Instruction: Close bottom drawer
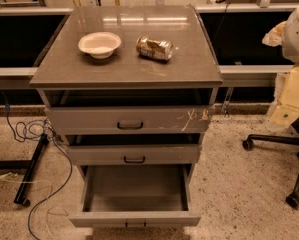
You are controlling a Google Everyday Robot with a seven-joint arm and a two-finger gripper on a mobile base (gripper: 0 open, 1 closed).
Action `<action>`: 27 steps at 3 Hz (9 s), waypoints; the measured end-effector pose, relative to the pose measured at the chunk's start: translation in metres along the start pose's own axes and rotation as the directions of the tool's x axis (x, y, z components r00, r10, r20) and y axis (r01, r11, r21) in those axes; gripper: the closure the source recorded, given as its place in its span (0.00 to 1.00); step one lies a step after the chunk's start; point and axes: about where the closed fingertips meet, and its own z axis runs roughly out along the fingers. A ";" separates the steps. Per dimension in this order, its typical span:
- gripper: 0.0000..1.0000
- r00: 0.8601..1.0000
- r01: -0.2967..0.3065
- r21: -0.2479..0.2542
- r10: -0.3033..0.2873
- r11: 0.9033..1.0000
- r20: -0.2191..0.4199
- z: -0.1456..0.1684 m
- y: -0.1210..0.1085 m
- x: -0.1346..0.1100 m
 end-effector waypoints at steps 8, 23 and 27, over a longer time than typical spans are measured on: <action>0.00 0.954 -0.089 -0.128 0.122 0.988 0.274 0.191 0.107 -0.007; 1.00 0.814 -0.093 -0.312 0.252 0.946 0.523 0.619 0.199 0.003; 1.00 0.747 -0.049 -0.215 0.178 0.975 0.640 0.682 0.226 0.002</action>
Offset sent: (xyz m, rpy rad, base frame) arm -0.0118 0.0159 -0.0293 0.0798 -0.0550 0.0122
